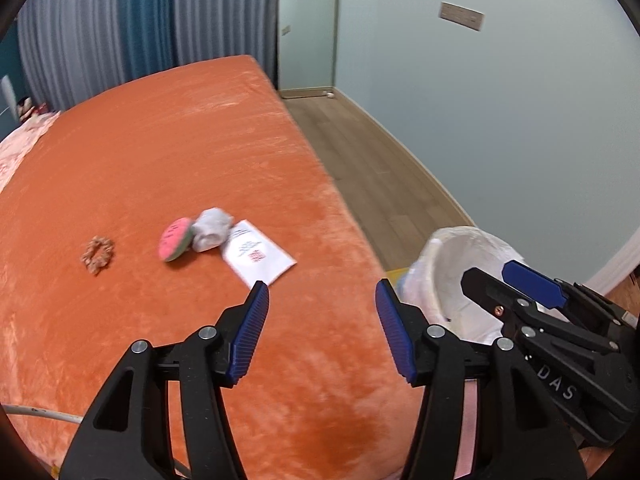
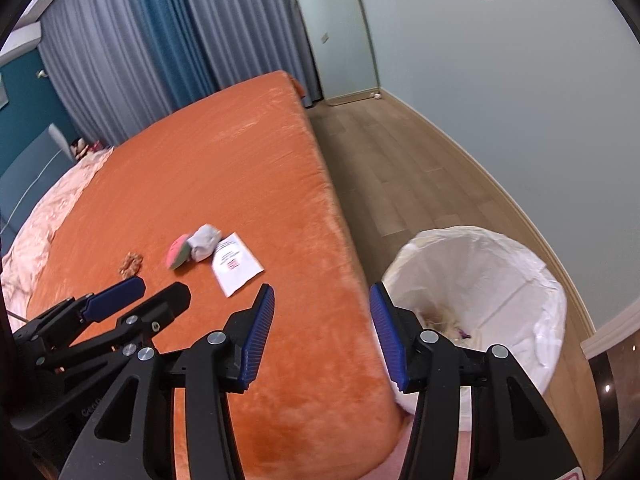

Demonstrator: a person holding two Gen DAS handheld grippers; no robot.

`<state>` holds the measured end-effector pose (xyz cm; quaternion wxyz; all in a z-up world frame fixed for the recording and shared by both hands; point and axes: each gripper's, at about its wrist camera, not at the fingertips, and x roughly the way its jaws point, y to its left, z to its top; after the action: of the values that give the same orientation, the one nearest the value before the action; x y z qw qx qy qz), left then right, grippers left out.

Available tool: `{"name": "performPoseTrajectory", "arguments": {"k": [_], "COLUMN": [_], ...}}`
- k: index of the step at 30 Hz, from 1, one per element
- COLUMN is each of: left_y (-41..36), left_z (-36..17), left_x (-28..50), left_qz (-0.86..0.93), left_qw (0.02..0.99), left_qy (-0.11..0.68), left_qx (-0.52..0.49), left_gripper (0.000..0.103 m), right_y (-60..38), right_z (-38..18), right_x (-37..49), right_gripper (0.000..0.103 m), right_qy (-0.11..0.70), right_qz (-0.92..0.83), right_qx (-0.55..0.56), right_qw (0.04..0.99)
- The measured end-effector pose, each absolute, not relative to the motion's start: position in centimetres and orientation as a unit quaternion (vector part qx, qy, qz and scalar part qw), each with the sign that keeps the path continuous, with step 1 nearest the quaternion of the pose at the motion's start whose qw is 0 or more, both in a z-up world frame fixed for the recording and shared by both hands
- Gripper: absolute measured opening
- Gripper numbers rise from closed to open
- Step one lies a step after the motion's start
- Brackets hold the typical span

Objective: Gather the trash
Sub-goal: 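Grasp the scrunchie with the left tool while the right tool grasps the watermelon plush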

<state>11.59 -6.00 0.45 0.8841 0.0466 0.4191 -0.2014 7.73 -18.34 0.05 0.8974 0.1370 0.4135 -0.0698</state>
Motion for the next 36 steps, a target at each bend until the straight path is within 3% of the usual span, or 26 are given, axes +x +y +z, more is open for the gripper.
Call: {"name": "performPoseTrajectory", "arguments": {"k": [26, 36], "left_y": [20.5, 24.0], "left_z": [-8.2, -11.7], "left_x": [23.1, 30.7], "left_qz": [0.032, 0.039], "left_qw": [0.863, 0.850], "left_qy": [0.499, 0.516], "left_qx": [-0.064, -0.099], "left_gripper": [0.053, 0.058], "right_y": [1.1, 2.9], "right_z": [-8.1, -12.5], "right_x": [22.7, 29.9], "right_gripper": [0.051, 0.051], "right_qy": [0.495, 0.510], "right_qz": [0.063, 0.050], "right_qx": [0.081, 0.103], "right_qw": [0.863, 0.853]}}
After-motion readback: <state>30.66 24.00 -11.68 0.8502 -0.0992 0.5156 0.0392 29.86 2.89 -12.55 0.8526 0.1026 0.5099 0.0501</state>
